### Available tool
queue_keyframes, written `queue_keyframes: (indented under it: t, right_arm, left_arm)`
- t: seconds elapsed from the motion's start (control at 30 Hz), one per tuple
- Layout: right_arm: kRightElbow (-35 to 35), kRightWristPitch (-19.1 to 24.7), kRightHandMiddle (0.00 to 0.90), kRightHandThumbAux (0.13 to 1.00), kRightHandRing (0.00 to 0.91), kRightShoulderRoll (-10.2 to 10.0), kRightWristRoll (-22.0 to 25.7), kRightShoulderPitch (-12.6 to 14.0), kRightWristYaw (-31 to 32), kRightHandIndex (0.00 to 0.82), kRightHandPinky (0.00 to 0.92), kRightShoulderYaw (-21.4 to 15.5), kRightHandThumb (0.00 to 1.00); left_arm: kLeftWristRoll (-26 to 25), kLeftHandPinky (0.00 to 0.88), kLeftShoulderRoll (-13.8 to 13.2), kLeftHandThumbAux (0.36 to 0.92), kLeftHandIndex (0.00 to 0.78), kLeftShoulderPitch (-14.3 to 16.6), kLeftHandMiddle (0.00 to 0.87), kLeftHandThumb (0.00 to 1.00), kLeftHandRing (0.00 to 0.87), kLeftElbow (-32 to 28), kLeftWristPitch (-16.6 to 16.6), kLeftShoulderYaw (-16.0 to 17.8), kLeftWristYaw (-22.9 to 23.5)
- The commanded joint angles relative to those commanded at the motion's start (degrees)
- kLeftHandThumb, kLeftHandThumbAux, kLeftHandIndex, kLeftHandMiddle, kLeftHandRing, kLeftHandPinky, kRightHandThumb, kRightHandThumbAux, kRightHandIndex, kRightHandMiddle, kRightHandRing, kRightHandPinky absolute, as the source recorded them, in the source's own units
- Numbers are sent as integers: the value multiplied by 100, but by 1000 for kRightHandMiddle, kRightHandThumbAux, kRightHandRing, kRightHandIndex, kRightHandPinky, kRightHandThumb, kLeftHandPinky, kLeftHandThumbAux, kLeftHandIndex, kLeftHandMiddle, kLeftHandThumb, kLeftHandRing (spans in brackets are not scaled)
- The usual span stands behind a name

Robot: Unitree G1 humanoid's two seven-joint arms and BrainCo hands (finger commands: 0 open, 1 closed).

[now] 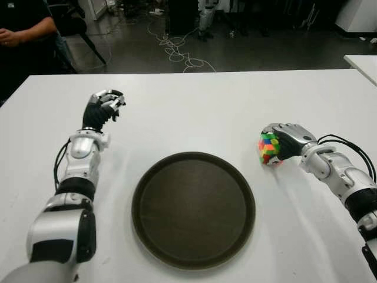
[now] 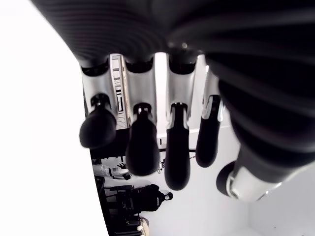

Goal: Pick up the Rubik's Cube and put it in the plate

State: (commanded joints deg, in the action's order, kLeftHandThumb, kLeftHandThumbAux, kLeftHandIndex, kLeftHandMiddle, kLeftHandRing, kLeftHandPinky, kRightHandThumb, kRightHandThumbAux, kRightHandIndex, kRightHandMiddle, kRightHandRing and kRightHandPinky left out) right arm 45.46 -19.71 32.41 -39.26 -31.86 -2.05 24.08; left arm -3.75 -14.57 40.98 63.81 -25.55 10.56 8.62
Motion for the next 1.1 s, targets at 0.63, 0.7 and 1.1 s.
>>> queue_keyframes:
  t: [0.63,0.7,1.1]
  right_arm:
    - [-263,208,608,790,613,72,-93,32,140,437,574,9,500]
    - [-265,180,610,758,614,77,-89,35,116,429,573,8,609]
    - [-230,94,610,735,611,85,-105,46,-107,424,566,2,685]
  left_arm:
    - [4,770,23,666,415,-37,565,839,723,-116,48,-22,-11]
    - [6,767,26,665,416,-40,565,839,722,-121,45,-23,-22]
    - [-21,761,38,665,418,-52,566,840,718,-117,-20,-8,11]
